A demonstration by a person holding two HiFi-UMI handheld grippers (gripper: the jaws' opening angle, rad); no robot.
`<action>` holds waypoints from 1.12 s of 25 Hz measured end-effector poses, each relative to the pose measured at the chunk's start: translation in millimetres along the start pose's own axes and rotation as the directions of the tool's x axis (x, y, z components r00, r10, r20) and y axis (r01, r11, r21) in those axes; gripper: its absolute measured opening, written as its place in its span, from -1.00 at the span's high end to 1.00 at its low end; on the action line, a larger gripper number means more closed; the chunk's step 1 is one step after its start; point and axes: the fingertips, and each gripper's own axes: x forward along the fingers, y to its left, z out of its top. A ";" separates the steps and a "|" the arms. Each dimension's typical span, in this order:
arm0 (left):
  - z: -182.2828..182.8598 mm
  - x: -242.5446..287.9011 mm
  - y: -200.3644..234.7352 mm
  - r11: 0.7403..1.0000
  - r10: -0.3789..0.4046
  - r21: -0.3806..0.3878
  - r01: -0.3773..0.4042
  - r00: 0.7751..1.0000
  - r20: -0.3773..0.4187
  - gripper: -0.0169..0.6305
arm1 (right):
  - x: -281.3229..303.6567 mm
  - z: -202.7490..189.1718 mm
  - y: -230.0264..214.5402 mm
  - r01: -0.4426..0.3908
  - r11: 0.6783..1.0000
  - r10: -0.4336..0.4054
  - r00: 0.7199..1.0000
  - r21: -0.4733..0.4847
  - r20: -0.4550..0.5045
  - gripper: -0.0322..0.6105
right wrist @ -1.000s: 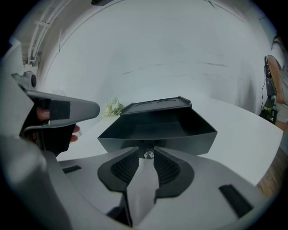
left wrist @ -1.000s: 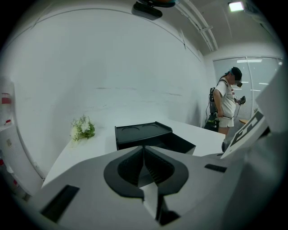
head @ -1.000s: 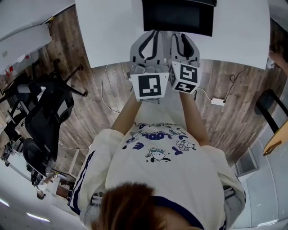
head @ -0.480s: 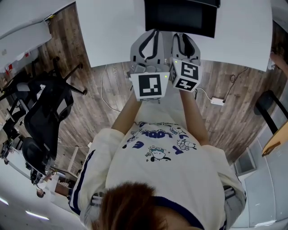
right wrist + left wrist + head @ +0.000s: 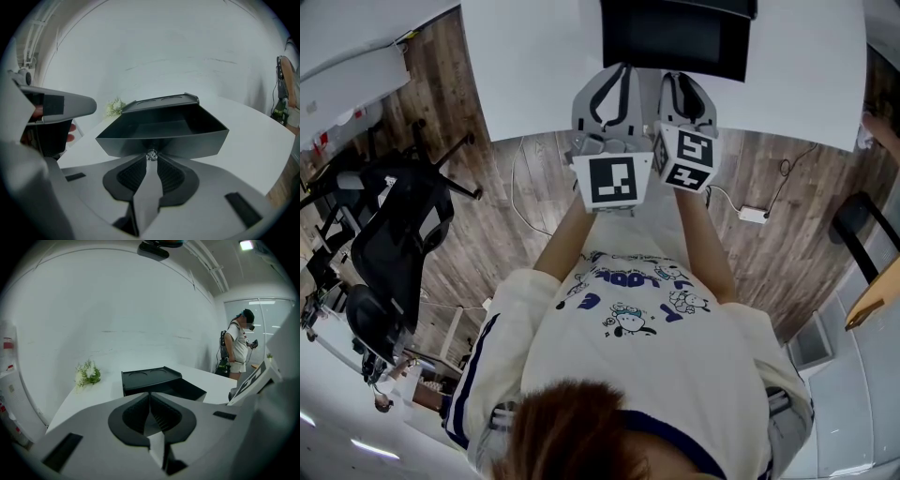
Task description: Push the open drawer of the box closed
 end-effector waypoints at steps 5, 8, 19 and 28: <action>9.0 1.1 -2.4 1.000 0.007 0.007 -0.007 1.000 0.015 0.89 | -2.5 5.2 1.2 -0.010 1.000 0.010 1.000 0.008 -0.003 0.66; 14.2 3.0 -2.3 1.000 0.020 0.005 -0.020 1.000 0.022 0.89 | -1.7 5.4 -0.4 -0.018 1.000 0.018 1.000 0.011 -0.012 0.66; 32.8 12.8 -1.0 0.998 0.067 -0.005 -0.066 0.997 0.045 0.89 | 13.9 15.7 -7.1 -0.054 0.998 0.054 0.998 0.010 -0.033 0.66; 40.3 22.3 8.2 0.997 0.082 -0.021 -0.081 0.995 0.050 0.89 | 30.0 26.5 -4.9 -0.062 0.998 0.063 0.997 0.027 -0.038 0.66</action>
